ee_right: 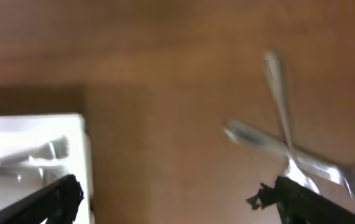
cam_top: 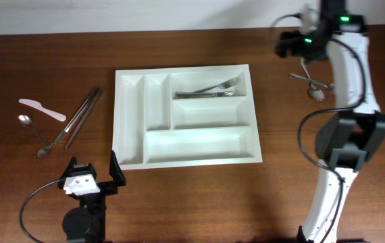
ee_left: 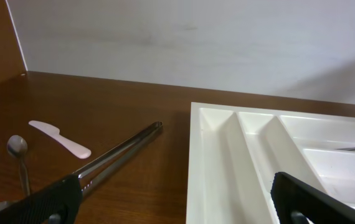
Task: Pack container
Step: 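Move the right gripper to the spoons and grasp a silver spoon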
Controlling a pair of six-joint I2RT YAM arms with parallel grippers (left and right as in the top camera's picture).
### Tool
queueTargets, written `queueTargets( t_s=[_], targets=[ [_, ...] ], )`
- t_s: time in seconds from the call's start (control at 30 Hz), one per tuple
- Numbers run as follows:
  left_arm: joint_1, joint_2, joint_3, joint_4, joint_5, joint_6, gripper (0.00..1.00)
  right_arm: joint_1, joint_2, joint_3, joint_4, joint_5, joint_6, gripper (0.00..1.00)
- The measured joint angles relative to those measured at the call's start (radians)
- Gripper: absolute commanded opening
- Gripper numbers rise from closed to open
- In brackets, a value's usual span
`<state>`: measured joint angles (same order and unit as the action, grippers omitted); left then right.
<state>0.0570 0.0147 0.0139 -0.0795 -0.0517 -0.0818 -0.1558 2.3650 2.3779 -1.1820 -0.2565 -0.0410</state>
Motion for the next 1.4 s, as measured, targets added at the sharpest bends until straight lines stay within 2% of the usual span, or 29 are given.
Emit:
queueTargets(
  t_s=[0.03,0.13,0.33,0.67,1.1,1.4],
  targets=[
    [0.000,0.000,0.000,0.000,0.000,0.000,0.99,-0.028,0.000,0.000,-0.022,-0.011,0.011,0.95],
    [0.000,0.000,0.000,0.000,0.000,0.000,0.99,-0.088,0.000,-0.001,-0.036,-0.026,0.046,0.93],
    [0.000,0.000,0.000,0.000,0.000,0.000,0.99,-0.207,0.000,-0.024,-0.041,-0.021,0.186,0.80],
    [0.000,0.000,0.000,0.000,0.000,0.000,0.99,-0.367,0.000,-0.210,0.151,-0.069,0.272,0.80],
    [0.000,0.000,0.000,0.000,0.000,0.000,0.99,-0.395,0.000,-0.449,0.402,-0.214,0.281,0.73],
    [0.000,0.000,0.000,0.000,0.000,0.000,0.99,-0.401,0.000,-0.453,0.478,-0.241,0.281,0.72]
  ],
)
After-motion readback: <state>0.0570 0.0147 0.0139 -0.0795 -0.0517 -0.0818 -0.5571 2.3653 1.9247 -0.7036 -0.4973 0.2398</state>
